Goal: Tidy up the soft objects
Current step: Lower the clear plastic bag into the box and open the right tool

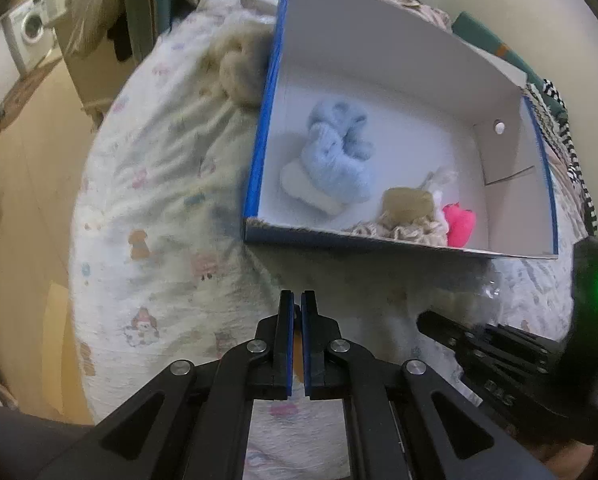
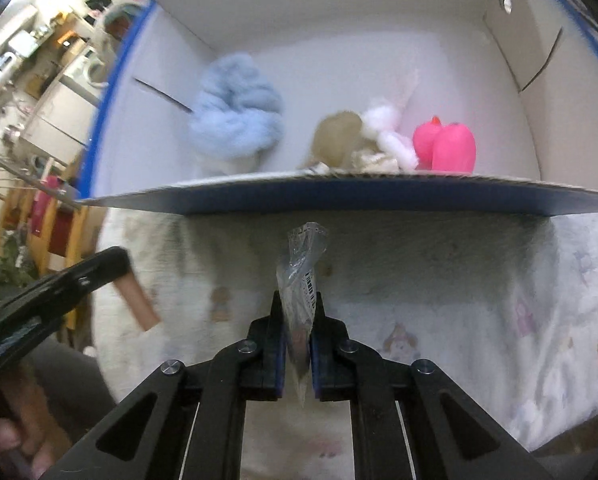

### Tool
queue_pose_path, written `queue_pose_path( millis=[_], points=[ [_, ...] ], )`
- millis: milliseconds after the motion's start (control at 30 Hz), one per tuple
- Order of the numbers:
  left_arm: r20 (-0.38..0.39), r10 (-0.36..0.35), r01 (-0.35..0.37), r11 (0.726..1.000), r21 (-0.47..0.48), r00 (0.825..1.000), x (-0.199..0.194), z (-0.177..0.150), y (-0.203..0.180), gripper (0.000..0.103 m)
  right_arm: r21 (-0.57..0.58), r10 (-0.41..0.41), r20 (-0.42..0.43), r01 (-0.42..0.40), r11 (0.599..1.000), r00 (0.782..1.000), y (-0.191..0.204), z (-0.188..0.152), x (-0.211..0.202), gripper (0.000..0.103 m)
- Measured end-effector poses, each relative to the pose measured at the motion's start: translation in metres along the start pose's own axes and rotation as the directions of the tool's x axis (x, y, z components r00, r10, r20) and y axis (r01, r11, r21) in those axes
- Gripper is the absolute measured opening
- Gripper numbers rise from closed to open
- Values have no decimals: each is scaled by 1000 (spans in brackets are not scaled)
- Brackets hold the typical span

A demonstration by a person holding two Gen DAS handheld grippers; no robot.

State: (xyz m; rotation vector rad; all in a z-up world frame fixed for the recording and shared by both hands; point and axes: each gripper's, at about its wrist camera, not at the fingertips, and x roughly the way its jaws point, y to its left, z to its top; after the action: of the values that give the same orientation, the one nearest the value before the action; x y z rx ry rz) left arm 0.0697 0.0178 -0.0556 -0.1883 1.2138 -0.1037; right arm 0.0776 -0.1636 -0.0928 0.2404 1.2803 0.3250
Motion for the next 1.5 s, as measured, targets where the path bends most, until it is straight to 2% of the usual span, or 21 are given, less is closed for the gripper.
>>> queue_pose_path(
  millis=[133,267,333,567,700,900,1000,1067,1100,1233,1333,1433,1500],
  points=[
    [69,20,-23,999,35,997,-19,1,-9,3,13,71,68,-72,997,995,-4,-3,-34,12],
    [172,33,-47,996,79,985,-49,6,-18,3,40,136,135,-142,989,981,-28,-1,-74,12],
    [209,24,-44,995,89,978,-61,12,-22,3,42,164,166,-173,984,972,-27,2,-85,12],
    [269,-16,-19,992,125,963,-82,53,-44,3,19,159,295,-172,985,942,-31,39,-124,12],
    [270,-34,-3,990,138,962,-79,81,-56,3,33,136,325,-155,987,936,-44,66,-130,12],
    [254,-24,-16,988,153,967,-50,109,-71,3,118,126,318,-171,978,940,-71,79,-103,12],
    [241,-19,-20,988,156,970,-27,110,-72,3,176,129,264,-180,968,956,-82,80,-77,12],
    [245,13,-58,982,178,969,-15,106,-75,3,197,142,233,-190,962,962,-84,82,-66,12],
    [246,28,-77,978,195,969,-5,104,-76,3,196,138,223,-183,964,965,-83,83,-62,12],
    [211,-1,-41,981,192,977,10,102,-76,4,187,124,177,-157,970,976,-77,82,-51,12],
    [217,9,-57,975,215,976,14,98,-80,4,181,108,158,-137,974,981,-73,81,-47,12],
    [201,-3,-39,978,206,980,17,97,-80,9,169,84,155,-110,979,984,-70,81,-45,12],
    [198,1,-42,978,203,980,16,96,-81,16,162,37,151,-61,985,988,-69,80,-45,16]
  ],
)
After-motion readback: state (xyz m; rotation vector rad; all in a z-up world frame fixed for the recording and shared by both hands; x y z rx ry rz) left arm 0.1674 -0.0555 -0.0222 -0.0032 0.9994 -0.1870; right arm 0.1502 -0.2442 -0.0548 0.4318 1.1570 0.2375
